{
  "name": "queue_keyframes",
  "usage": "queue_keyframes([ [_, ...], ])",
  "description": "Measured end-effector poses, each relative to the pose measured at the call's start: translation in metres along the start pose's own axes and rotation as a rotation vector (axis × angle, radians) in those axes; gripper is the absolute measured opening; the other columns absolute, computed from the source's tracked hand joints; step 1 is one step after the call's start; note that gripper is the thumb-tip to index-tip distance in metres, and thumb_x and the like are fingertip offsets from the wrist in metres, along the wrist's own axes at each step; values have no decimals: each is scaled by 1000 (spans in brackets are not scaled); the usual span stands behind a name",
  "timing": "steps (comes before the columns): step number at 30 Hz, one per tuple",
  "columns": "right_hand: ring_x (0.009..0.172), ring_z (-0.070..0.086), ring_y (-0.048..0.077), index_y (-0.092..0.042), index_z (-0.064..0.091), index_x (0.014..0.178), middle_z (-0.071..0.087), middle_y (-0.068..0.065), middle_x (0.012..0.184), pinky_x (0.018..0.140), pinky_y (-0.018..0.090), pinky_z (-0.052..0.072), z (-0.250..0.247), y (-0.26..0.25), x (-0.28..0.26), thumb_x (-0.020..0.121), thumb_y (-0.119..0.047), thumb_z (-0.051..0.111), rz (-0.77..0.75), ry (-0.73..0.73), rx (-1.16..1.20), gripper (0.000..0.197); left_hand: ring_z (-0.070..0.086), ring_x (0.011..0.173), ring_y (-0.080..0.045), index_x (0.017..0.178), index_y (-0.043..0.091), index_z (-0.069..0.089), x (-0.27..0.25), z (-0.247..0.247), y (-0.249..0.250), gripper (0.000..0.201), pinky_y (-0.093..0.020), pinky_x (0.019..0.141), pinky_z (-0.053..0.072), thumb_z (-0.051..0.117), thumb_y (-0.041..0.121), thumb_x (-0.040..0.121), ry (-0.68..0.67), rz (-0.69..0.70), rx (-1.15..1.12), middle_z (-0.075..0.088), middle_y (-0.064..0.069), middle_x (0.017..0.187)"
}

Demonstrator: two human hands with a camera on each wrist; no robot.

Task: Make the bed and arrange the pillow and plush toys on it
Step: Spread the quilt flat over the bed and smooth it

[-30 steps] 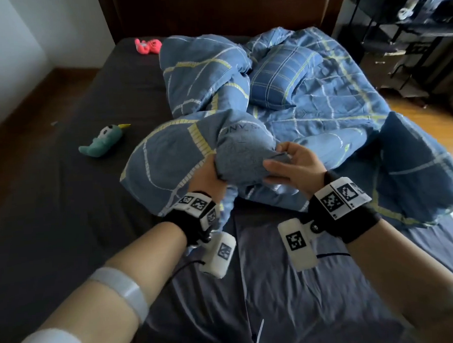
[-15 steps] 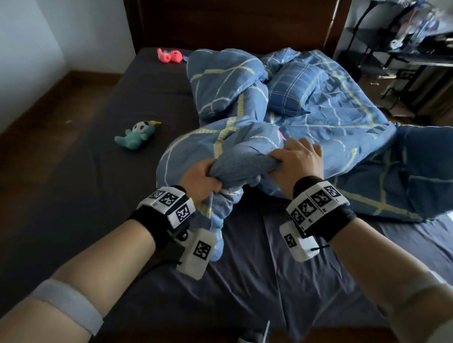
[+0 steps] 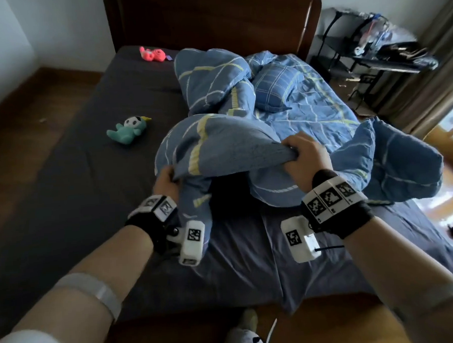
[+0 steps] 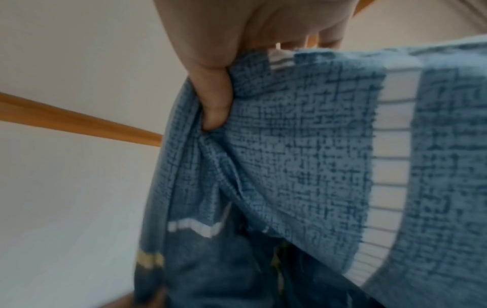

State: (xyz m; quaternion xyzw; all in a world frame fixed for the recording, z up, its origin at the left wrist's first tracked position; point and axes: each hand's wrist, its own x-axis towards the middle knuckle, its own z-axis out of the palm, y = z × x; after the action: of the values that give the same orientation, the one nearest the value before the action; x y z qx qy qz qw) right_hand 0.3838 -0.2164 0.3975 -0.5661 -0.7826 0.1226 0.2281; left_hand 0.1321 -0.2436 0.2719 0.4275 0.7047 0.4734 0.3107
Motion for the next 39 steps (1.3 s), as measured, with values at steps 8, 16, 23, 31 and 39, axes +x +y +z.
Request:
queue_keyframes([
  [8,78,56,25,-22,54,72,52,1,67,70,35,41,26,-54,-14,81,-46,62,-8,-139,37,27,55,94,-9,109,-4,63,32,-160,107,28,-16,80,36,50,2,85,169,550,296,68,-17,106],
  [16,93,59,25,-15,66,95,61,5,86,71,28,37,78,-144,-38,82,-50,61,-252,-524,8,38,57,77,22,97,14,72,0,-261,50,30,2,77,38,54,0,78,175,374,208,67,27,71],
  [23,98,57,22,-11,64,101,61,9,98,85,26,42,190,-125,-67,87,-32,61,-279,-1052,-106,24,51,120,-34,112,5,63,-57,-250,-130,46,-35,101,37,39,-17,80,182,-204,644,58,-16,128],
  [31,95,51,23,-10,61,96,57,2,90,101,35,43,218,-65,-75,96,-25,46,-27,-1229,-195,21,62,93,-28,75,20,62,-85,-158,-162,27,-34,87,47,51,-4,83,-139,-388,490,68,-9,92],
  [39,88,53,21,-16,59,101,59,7,96,81,28,46,166,22,-75,93,-32,51,221,-1007,-134,19,52,61,-17,61,24,51,-62,-18,-78,28,-26,64,39,56,27,87,-569,-205,535,54,6,56],
])
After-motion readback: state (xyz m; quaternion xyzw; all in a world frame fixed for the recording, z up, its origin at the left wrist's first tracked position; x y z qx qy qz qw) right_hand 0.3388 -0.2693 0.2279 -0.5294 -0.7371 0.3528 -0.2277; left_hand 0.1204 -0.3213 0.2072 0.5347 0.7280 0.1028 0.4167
